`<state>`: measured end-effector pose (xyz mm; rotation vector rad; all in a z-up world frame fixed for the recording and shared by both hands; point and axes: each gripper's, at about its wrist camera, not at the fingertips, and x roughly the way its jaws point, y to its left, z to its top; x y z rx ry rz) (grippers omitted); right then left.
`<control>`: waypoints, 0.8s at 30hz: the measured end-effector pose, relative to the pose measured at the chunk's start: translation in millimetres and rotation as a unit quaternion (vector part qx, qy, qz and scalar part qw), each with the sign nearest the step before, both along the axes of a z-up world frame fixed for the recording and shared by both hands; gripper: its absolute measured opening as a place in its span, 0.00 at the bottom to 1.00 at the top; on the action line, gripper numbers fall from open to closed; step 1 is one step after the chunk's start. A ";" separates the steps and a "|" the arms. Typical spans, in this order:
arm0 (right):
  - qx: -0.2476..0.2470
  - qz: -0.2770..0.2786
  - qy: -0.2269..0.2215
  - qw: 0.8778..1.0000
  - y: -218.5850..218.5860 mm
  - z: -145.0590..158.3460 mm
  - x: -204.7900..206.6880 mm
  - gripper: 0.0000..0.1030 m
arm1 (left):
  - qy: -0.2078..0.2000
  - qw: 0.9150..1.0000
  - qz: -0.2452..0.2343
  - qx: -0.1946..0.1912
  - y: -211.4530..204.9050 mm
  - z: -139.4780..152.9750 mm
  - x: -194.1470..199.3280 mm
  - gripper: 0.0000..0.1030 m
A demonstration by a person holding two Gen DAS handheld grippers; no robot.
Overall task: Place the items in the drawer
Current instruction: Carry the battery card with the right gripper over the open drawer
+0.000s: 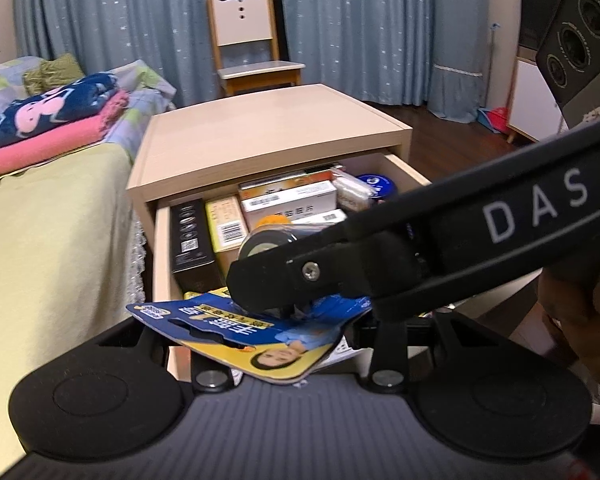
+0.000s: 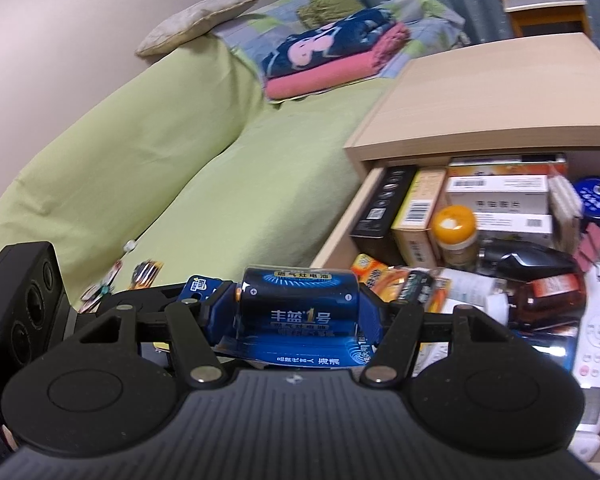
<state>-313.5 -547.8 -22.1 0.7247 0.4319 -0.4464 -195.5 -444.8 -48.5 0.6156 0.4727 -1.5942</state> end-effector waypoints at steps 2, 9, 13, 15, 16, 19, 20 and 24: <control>0.003 -0.010 0.002 1.000 -2.4 -2.6 -3.7 0.58 | 0.001 1.000 -0.007 0.003 -5.6 -2.6 -3.3 0.45; 0.014 -0.030 0.010 0.999 -10.4 -11.5 -10.0 0.58 | 0.005 1.000 -0.022 0.014 -13.6 -10.2 -11.8 0.45; 0.017 -0.037 0.013 0.999 -12.8 -14.2 -10.6 0.58 | 0.006 0.999 -0.026 0.018 -17.2 -12.8 -12.4 0.45; 0.018 -0.038 0.014 0.999 -13.4 -14.8 -10.1 0.58 | 0.006 0.999 -0.027 0.019 -19.0 -13.7 -12.7 0.45; 0.018 -0.039 0.015 0.999 -13.4 -15.0 -10.1 0.58 | 0.006 0.999 -0.027 0.020 -19.6 -14.0 -12.4 0.45; 0.020 -0.039 0.015 0.999 -13.8 -15.4 -9.8 0.58 | 0.006 0.999 -0.028 0.022 -19.6 -14.4 -12.5 0.45; 0.020 -0.039 0.016 0.999 -14.1 -15.4 -9.3 0.58 | 0.006 0.999 -0.027 0.022 -19.1 -14.5 -12.3 0.45; 0.020 -0.037 0.020 0.999 -13.9 -16.0 -6.6 0.58 | 0.008 0.999 -0.026 0.023 -16.7 -14.7 -11.5 0.45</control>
